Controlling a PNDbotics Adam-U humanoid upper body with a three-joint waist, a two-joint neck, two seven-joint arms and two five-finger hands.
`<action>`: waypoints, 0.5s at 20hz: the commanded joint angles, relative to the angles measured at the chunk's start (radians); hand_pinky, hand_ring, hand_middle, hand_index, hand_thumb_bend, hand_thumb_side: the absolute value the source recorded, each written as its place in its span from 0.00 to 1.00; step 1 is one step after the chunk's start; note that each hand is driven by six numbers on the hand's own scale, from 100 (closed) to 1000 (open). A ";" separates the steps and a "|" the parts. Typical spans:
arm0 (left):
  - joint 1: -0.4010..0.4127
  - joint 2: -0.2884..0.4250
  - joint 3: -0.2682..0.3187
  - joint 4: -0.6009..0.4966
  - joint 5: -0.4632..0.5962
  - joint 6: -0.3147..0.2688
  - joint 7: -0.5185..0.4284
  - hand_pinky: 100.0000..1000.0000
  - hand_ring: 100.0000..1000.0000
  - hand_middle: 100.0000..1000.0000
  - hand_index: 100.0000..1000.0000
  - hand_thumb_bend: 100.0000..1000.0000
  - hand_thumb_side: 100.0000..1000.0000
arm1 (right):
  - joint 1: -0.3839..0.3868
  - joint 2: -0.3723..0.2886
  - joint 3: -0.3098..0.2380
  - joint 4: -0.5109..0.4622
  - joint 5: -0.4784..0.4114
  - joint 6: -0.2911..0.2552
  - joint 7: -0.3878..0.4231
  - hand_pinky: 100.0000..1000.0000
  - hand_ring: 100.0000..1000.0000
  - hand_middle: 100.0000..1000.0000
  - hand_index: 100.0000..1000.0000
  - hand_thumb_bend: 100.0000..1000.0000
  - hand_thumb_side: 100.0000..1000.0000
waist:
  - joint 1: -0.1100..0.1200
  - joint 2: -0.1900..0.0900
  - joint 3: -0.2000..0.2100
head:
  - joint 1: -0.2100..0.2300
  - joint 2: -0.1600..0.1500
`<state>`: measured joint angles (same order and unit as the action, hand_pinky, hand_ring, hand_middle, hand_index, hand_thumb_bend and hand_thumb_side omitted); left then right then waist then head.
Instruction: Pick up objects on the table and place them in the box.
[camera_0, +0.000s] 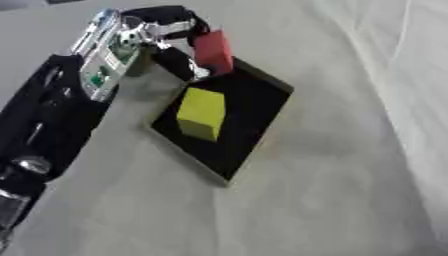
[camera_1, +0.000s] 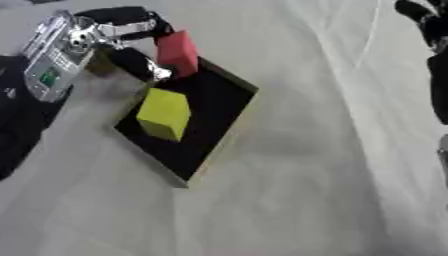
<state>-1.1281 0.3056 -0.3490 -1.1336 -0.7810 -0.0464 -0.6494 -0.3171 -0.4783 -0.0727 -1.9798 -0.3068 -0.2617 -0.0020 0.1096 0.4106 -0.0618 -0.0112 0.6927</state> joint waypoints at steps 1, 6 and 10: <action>-0.015 0.002 0.004 0.009 0.008 -0.021 0.002 0.88 0.79 0.68 0.85 0.29 0.52 | -0.010 -0.008 -0.003 -0.020 -0.005 0.002 0.001 0.84 0.87 0.67 0.76 0.00 0.64 | 0.010 -0.006 -0.001 | -0.002 -0.003; -0.014 0.008 0.007 0.004 0.017 -0.041 -0.007 0.93 0.87 0.80 0.93 0.44 0.60 | -0.005 -0.008 -0.006 -0.020 -0.001 0.005 -0.002 0.84 0.87 0.67 0.75 0.00 0.64 | 0.012 -0.005 0.002 | -0.005 0.004; -0.014 0.014 0.017 -0.019 0.023 -0.043 -0.010 0.97 0.90 0.83 0.95 0.53 0.62 | -0.003 -0.008 -0.006 -0.020 -0.001 0.007 -0.003 0.84 0.87 0.67 0.75 0.00 0.64 | 0.010 -0.008 0.006 | -0.008 0.007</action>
<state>-1.1270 0.2977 -0.3457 -1.1288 -0.7650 -0.0855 -0.6594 -0.3158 -0.4719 -0.0729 -1.9798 -0.3069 -0.2560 -0.0049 0.1135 0.4142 -0.0562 -0.0182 0.6943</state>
